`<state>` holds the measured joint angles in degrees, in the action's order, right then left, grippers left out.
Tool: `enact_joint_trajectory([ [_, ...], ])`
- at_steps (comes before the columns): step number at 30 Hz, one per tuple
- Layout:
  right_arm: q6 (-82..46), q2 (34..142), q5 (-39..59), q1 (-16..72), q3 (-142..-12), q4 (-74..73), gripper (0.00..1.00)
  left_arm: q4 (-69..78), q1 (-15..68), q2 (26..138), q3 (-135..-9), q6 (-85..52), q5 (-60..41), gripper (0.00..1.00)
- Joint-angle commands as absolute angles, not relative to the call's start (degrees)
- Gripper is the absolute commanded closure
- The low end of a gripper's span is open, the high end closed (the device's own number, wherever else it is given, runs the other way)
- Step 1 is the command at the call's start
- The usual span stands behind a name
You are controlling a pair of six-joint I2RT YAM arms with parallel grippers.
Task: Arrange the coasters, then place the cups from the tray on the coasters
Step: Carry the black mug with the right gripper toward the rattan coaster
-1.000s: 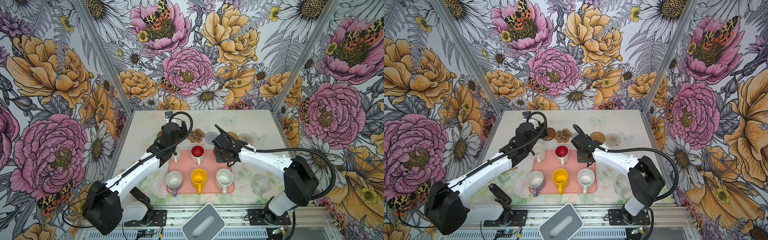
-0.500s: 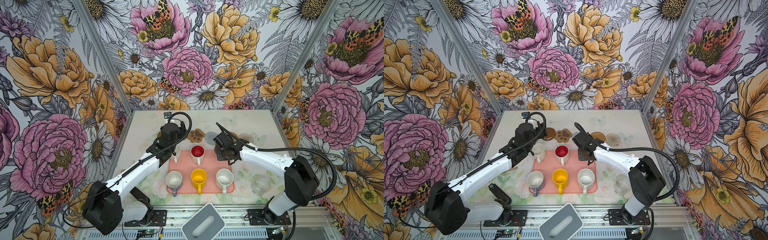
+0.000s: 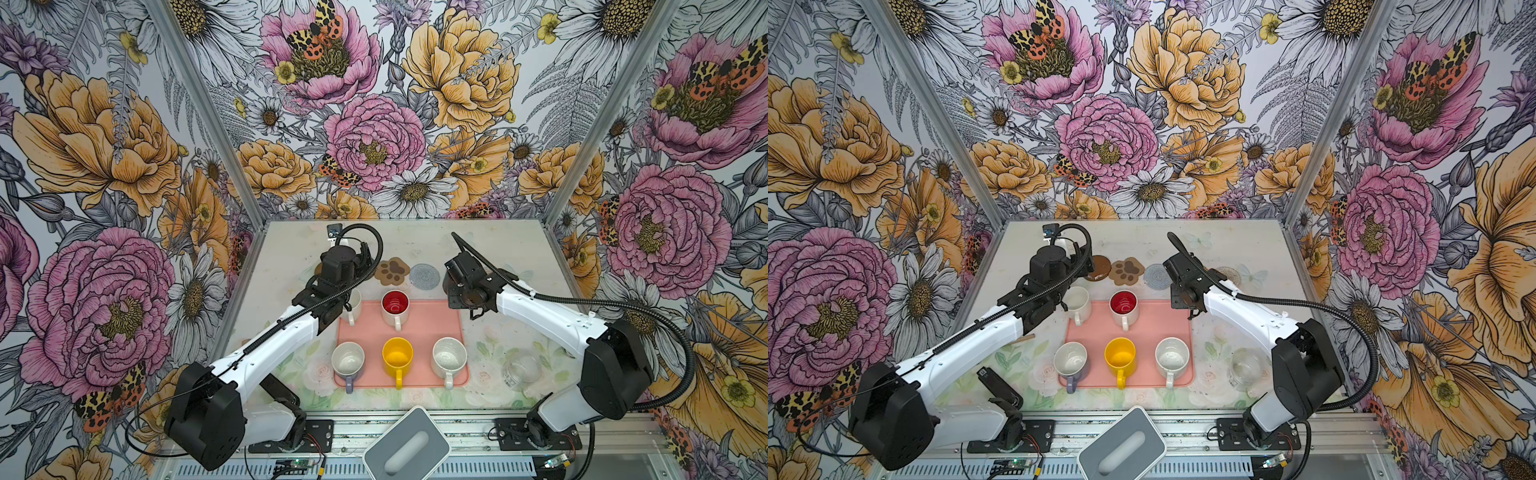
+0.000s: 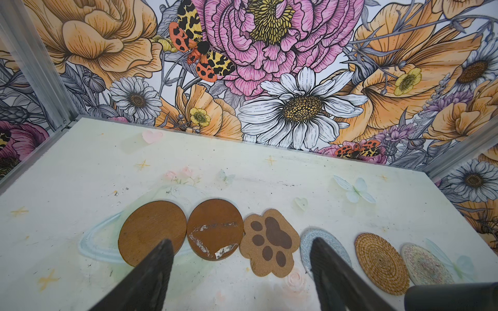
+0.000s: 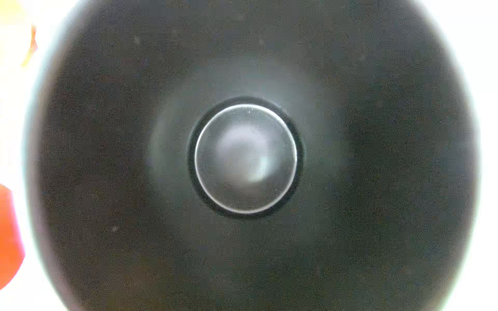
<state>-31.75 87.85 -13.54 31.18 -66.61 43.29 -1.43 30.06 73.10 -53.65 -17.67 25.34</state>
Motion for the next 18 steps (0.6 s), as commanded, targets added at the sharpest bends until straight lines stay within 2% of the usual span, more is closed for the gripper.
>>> enact_joint_trajectory([
  [1,-28.69,85.25,-16.22,28.47,-69.91,40.91,1.0,-0.88,29.28,71.37,-52.51,-18.28,24.35,0.19],
  [18,-20.29,92.44,-13.46,15.1,-75.54,40.78,1.0,-1.02,29.1,70.76,-52.39,-18.47,24.51,0.19],
])
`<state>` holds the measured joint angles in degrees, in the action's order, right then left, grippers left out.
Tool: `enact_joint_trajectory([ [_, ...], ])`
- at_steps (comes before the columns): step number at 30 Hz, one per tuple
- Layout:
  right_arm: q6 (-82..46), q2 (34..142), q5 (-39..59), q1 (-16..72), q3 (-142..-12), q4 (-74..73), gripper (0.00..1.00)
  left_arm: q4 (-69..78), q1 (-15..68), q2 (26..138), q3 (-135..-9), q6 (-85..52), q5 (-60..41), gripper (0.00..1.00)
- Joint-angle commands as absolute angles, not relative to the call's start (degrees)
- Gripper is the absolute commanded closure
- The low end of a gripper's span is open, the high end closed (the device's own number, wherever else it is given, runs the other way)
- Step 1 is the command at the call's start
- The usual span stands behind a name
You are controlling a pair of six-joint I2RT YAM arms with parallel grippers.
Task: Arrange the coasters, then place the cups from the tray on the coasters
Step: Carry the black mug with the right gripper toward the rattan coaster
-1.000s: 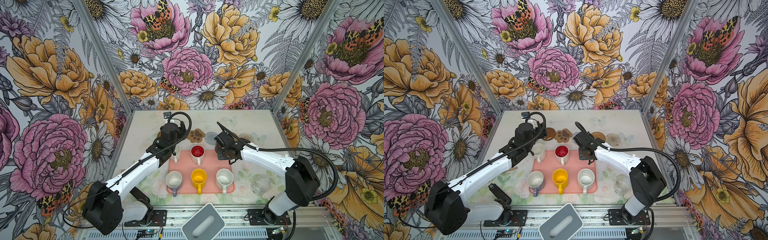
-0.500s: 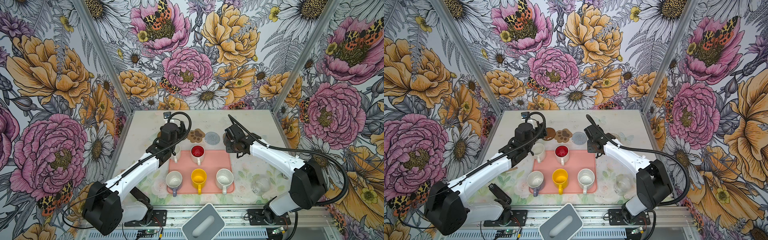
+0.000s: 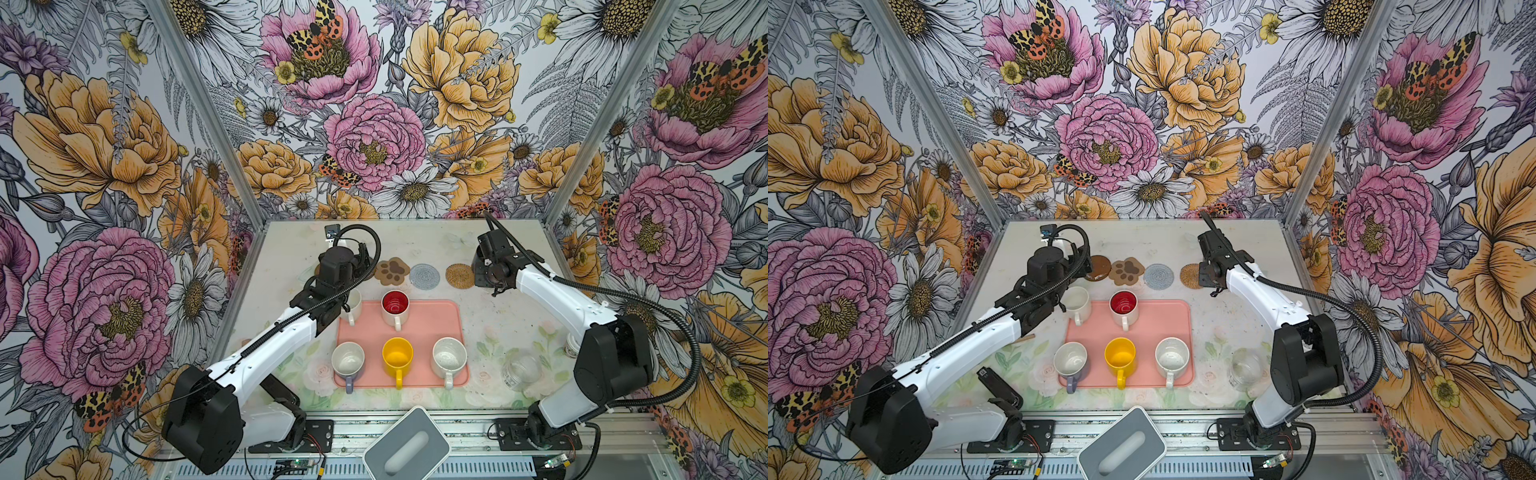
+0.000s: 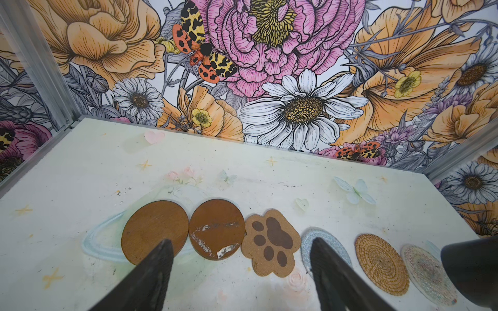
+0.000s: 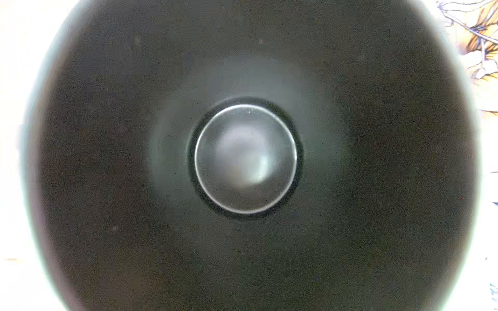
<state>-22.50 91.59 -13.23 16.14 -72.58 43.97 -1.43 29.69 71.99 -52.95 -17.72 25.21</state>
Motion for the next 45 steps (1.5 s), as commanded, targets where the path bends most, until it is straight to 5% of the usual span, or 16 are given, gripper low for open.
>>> enact_joint_trajectory([
  [1,-19.81,93.0,-13.34,14.56,-75.89,40.79,1.0,-1.02,29.13,70.67,-52.38,-18.47,24.52,0.19],
  [45,-17.14,104.58,-8.35,5.27,-75.33,34.54,1.0,-1.41,28.88,69.96,-52.64,-18.38,24.7,0.19],
])
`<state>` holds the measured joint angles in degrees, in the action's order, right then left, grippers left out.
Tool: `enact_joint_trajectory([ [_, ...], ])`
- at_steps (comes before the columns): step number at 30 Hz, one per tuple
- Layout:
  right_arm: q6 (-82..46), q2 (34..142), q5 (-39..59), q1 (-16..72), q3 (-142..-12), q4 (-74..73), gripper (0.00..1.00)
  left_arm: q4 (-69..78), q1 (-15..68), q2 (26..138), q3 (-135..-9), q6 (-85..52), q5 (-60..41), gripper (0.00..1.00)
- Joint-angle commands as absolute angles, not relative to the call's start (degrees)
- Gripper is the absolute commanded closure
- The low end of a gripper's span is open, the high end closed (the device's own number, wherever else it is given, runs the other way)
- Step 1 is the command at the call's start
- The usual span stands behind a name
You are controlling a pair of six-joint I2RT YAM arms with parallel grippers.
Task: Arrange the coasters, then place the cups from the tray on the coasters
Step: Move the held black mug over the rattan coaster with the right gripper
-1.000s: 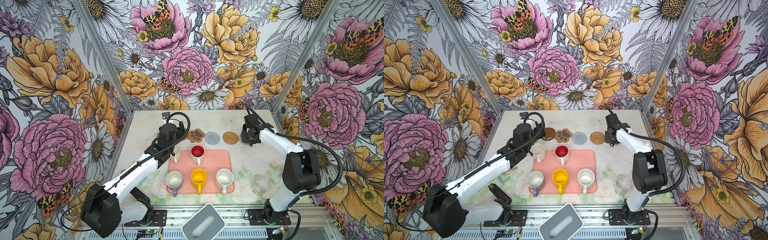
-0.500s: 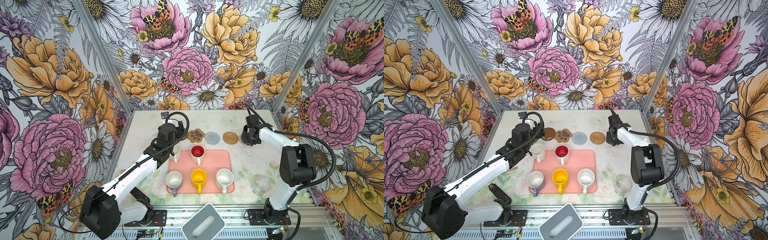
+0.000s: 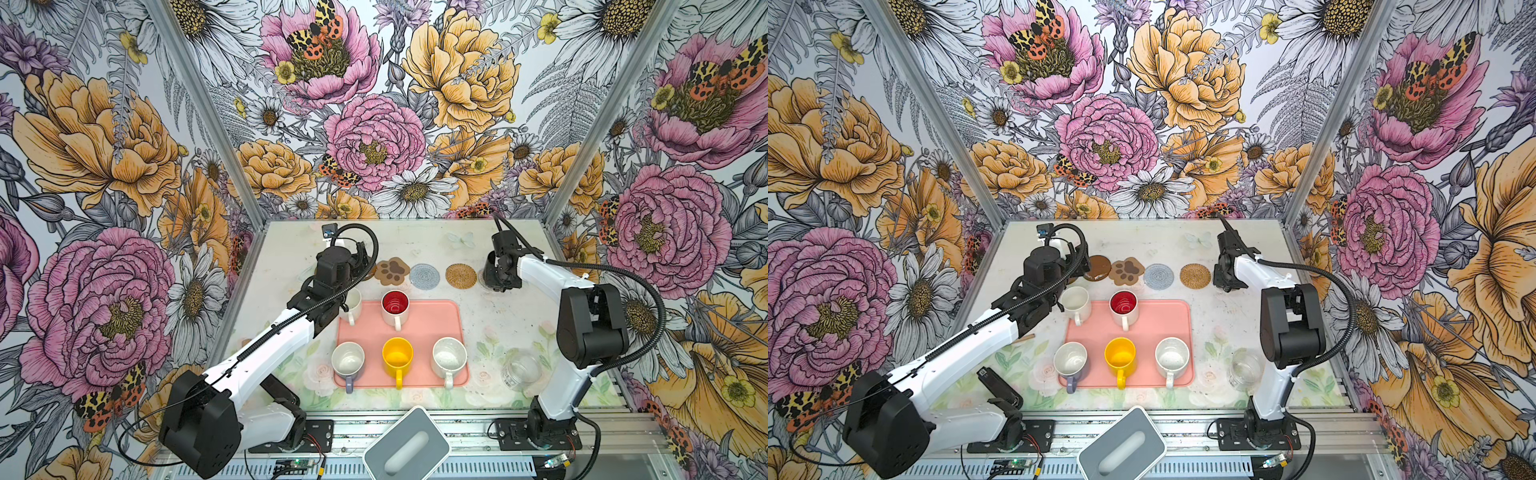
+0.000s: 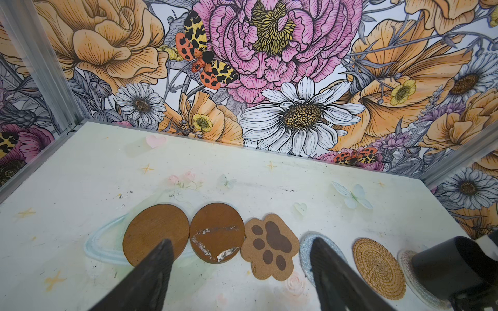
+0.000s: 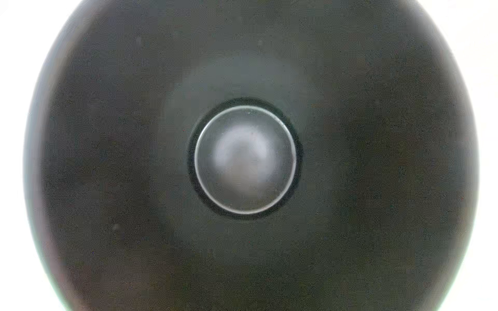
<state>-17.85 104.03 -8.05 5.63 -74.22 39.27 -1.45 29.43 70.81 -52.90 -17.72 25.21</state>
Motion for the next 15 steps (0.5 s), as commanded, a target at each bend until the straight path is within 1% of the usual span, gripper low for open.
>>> enact_joint_trajectory([
  [1,-17.29,104.76,-8.01,5.27,-75.11,34.45,1.0,-1.37,28.81,70.03,-52.65,-18.42,24.7,0.19],
  [5,-17.82,105.2,-6.81,5.27,-74.54,34.19,1.0,-1.32,28.81,70.14,-52.6,-18.47,24.7,0.19],
  [15,-17.91,104.88,-8.73,5.23,-72.2,34.07,1.0,-1.2,28.44,70.05,-52.38,-18.54,24.61,0.19],
])
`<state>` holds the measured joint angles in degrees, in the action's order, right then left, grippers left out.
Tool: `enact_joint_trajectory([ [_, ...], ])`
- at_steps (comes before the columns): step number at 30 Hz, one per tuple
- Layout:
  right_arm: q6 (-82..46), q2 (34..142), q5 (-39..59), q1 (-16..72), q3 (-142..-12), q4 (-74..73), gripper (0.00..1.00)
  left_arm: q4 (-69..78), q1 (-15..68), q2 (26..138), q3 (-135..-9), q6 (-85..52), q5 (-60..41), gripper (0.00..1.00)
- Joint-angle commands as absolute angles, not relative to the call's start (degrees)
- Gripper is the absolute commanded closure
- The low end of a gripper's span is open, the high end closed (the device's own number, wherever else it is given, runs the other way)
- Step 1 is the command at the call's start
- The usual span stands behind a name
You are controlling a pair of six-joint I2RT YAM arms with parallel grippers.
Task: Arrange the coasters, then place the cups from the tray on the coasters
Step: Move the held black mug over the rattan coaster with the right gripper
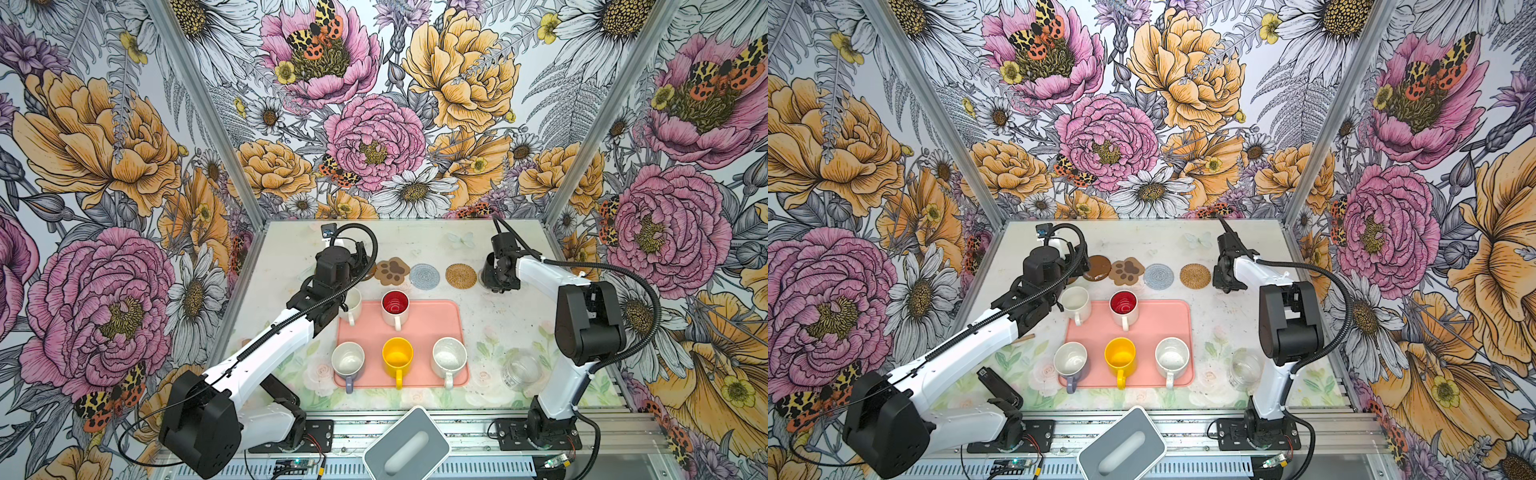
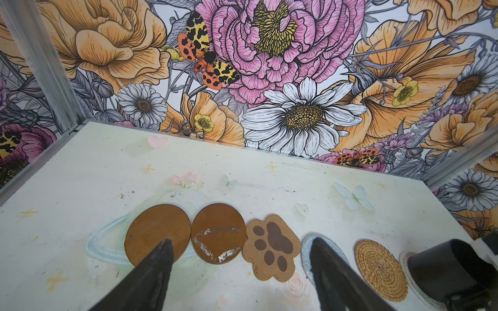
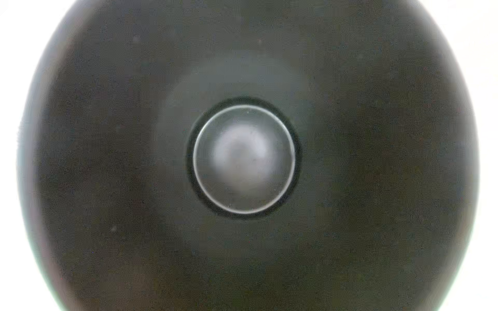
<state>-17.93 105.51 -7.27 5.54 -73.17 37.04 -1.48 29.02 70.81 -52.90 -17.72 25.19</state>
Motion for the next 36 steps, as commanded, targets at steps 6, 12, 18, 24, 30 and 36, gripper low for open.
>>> enact_joint_trajectory([
  [6,-18.64,107.25,-6.35,5.61,-72.15,33.95,1.0,-1.17,28.39,70.14,-52.38,-18.62,24.43,0.19],
  [12,-19.21,109.02,-5.04,6.5,-72.94,33.58,1.0,-1.16,28.21,70.05,-52.32,-18.63,24.43,0.19],
  [18,-19.46,110.43,-4.41,7.8,-74.65,33.6,1.0,-1.23,28.16,70.05,-52.29,-18.64,24.43,0.19],
  [24,-19.7,111.83,-4.26,9.01,-75.89,33.57,1.0,-1.19,28.02,69.98,-52.21,-18.63,24.43,0.19],
  [30,-19.87,112.94,-4.31,9.84,-76.81,33.6,1.0,-1.23,27.73,69.74,-51.97,-18.64,24.43,0.19],
  [36,-20.04,112.37,-5.21,9.93,-76.56,33.75,1.0,-1.19,27.35,69.7,-51.91,-18.72,24.28,0.19],
])
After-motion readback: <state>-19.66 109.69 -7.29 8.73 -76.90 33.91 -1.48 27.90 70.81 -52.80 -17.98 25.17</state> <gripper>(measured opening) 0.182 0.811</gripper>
